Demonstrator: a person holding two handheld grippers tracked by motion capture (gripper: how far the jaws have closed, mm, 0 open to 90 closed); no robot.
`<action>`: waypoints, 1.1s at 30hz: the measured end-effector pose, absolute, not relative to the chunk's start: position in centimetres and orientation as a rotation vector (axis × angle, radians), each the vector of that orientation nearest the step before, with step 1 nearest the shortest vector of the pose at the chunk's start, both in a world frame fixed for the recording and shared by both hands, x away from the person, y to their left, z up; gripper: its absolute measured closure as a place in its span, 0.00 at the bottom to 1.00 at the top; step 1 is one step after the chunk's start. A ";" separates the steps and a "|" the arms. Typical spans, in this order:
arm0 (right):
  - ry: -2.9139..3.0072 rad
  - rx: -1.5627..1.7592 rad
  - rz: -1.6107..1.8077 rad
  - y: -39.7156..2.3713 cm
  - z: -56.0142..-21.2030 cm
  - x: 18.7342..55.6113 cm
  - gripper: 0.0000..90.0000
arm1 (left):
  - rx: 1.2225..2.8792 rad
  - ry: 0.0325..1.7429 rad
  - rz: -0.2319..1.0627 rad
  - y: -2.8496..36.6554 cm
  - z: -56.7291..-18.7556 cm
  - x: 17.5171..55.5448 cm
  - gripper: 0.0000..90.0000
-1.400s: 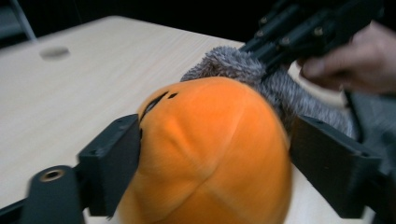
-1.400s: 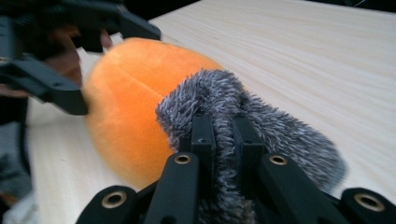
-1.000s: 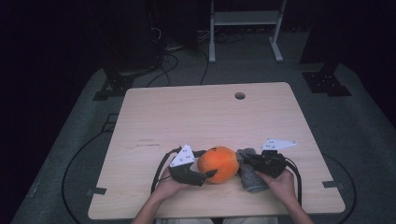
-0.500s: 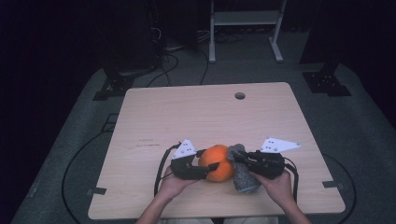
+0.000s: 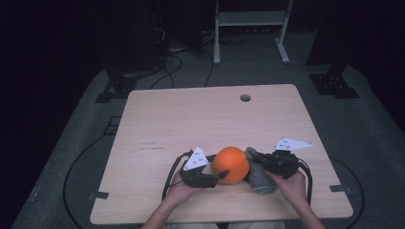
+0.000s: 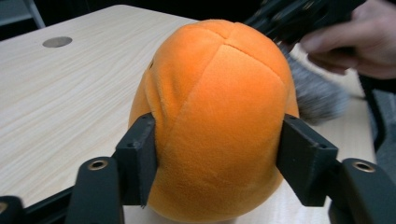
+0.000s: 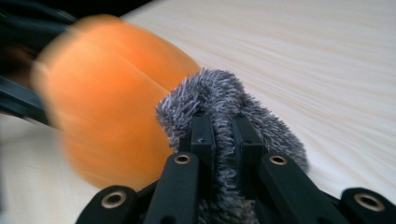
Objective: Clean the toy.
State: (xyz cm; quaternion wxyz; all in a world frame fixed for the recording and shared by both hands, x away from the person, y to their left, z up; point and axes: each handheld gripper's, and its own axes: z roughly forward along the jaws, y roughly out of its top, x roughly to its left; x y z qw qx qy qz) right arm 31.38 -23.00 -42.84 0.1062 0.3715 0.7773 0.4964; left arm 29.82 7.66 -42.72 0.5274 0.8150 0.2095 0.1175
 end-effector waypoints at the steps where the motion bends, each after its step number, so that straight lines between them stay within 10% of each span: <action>1: 2.288 1.112 1.455 -23.2 -42.9 31.5 0.90 | 1.955 0.504 0.282 7.8 -42.5 29.8 0.41; 12: 2.304 0.805 1.640 -20.1 -40.4 29.1 0.90 | 2.033 0.477 0.237 8.9 -40.5 29.2 0.44; 19: 2.307 0.845 1.609 -20.3 -41.3 29.8 0.90 | 2.007 0.492 0.246 8.5 -42.0 30.3 0.09; 25: 2.270 0.800 1.596 -20.2 -40.3 28.6 0.90 | 1.967 0.533 0.260 8.5 -41.8 30.1 0.36; 33: 2.276 0.718 1.563 -19.1 -39.6 28.1 0.90 | 2.004 0.482 0.248 8.3 -40.7 29.0 0.40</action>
